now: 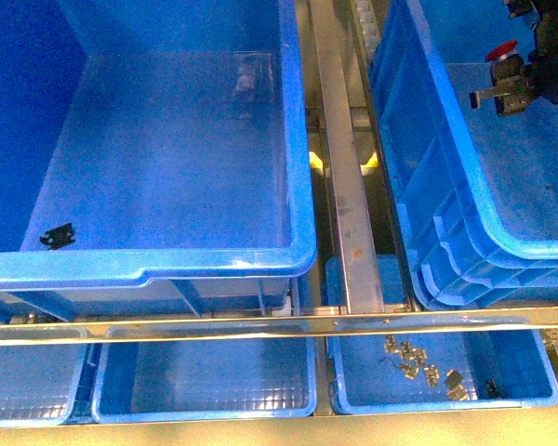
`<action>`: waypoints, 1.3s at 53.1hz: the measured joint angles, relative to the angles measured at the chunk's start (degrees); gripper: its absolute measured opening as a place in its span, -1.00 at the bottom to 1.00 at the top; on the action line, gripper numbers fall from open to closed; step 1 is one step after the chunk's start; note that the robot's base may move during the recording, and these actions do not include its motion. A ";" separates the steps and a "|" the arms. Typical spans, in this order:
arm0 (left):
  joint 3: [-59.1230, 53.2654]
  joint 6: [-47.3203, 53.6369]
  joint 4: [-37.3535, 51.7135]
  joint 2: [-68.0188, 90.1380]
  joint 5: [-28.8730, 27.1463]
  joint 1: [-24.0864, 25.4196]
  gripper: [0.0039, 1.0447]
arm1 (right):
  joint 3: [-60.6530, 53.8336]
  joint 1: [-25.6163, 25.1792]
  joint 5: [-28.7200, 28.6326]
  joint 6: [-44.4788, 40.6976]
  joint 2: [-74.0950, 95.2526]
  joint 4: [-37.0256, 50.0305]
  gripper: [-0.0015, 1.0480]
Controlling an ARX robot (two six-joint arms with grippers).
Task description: Pick red and yellow buttons and place in box
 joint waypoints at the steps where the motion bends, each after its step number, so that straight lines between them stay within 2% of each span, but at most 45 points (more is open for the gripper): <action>1: 0.00 0.00 0.00 0.00 0.00 0.00 0.85 | 0.09 0.02 -0.13 0.28 0.02 -0.13 -0.14; 21: 0.00 0.00 0.00 0.00 0.00 0.00 0.85 | -4.85 -0.42 -1.99 3.52 -3.50 4.83 0.90; 37: 0.00 0.00 0.00 0.00 0.00 0.00 0.85 | -20.00 -3.91 -7.28 5.18 -17.07 11.50 0.87; 49: 0.00 0.00 0.00 0.00 0.00 0.00 0.85 | -35.98 -8.24 -13.09 9.29 -32.98 11.74 0.87; 55: 0.00 0.00 0.00 0.00 0.00 0.00 0.85 | -44.74 -11.30 -17.51 14.47 -44.68 6.88 0.87; 59: 0.00 0.00 0.00 0.00 -0.02 0.00 0.85 | -49.92 -13.68 -20.37 19.82 -54.31 0.17 0.87; 62: 0.00 0.00 0.00 0.00 0.00 0.00 0.85 | -52.83 -14.93 -20.35 23.65 -61.92 -6.43 0.87; 65: 0.00 0.00 -0.02 0.00 -0.02 0.00 0.85 | -53.75 -15.34 -20.44 25.70 -65.44 -8.41 0.87; 66: 0.00 0.00 0.00 0.00 0.00 0.00 0.85 | -54.45 -15.56 -21.24 25.68 -65.66 -6.51 0.84; 69: 0.00 0.00 0.00 0.00 0.00 0.00 0.85 | -58.27 -15.50 -26.32 23.19 -65.55 6.38 0.68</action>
